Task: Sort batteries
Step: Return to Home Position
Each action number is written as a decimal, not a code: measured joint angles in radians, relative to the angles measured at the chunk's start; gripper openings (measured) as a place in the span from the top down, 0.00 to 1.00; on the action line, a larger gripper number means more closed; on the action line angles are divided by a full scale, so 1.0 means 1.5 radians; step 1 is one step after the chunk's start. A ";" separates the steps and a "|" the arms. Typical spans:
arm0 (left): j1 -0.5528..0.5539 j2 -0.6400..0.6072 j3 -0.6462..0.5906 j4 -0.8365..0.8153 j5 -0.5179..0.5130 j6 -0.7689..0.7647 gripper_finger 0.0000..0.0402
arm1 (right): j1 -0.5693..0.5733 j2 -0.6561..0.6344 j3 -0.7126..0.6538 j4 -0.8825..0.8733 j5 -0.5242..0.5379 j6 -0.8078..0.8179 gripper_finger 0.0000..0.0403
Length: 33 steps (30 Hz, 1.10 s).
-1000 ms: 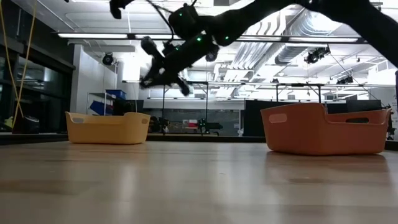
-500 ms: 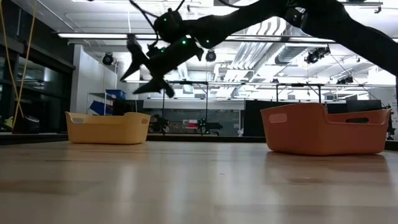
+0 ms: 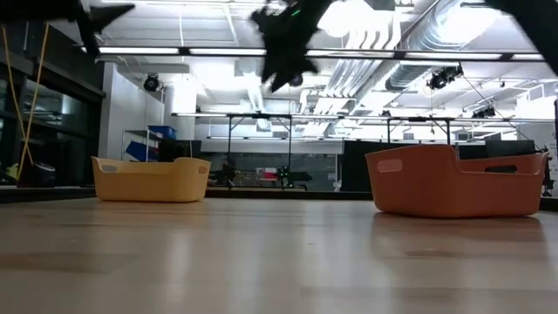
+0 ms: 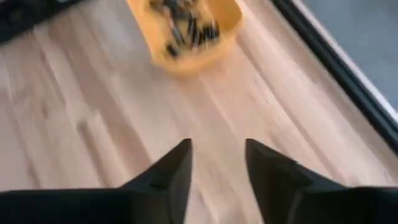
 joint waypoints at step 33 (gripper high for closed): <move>-0.287 0.028 -0.236 0.121 -0.249 -0.007 1.00 | 0.598 -0.798 -1.064 0.511 0.368 0.711 1.00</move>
